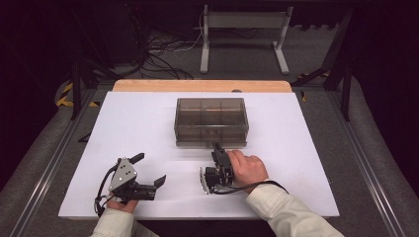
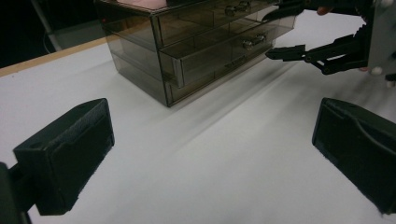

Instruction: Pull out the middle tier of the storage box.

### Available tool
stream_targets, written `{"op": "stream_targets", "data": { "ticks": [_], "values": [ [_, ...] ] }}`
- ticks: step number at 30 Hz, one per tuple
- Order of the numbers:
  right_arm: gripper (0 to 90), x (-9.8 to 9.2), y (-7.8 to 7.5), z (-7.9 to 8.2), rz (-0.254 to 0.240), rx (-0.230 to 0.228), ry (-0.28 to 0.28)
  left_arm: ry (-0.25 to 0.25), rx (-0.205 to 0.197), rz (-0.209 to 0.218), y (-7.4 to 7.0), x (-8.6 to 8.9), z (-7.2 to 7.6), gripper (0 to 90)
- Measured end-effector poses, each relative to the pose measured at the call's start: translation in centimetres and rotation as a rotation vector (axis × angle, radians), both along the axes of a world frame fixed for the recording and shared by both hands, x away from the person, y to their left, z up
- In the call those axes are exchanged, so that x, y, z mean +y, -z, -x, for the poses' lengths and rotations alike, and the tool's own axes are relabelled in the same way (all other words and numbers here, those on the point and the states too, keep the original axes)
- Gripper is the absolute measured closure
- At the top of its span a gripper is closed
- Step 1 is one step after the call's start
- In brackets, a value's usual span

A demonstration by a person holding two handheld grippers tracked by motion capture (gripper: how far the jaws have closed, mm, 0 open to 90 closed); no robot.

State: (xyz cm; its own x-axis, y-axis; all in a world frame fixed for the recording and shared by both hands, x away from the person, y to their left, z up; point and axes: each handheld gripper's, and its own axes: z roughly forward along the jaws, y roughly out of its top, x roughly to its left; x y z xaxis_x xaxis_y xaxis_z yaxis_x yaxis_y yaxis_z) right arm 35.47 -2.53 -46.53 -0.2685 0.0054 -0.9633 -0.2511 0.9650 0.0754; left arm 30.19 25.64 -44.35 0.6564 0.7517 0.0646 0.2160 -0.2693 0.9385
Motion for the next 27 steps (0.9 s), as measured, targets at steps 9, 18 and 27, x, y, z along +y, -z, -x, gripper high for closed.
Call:
{"op": "stream_targets", "data": {
  "ticks": [9,18,27],
  "values": [
    [42.5,-1.4,-3.0,0.2,-0.14,0.163,-0.045,0.0,0.003,-0.001,0.0,0.0,0.0,0.1],
    [46.7,-2.8,-5.8,0.3,-0.182,0.286,-0.086,-0.001,0.005,0.004,0.0,0.0,0.0,0.1],
    [46.5,-3.6,-7.9,-0.9,-0.174,0.479,-0.137,-0.001,0.007,0.007,0.1,0.0,-0.1,0.1]
  ]
}}
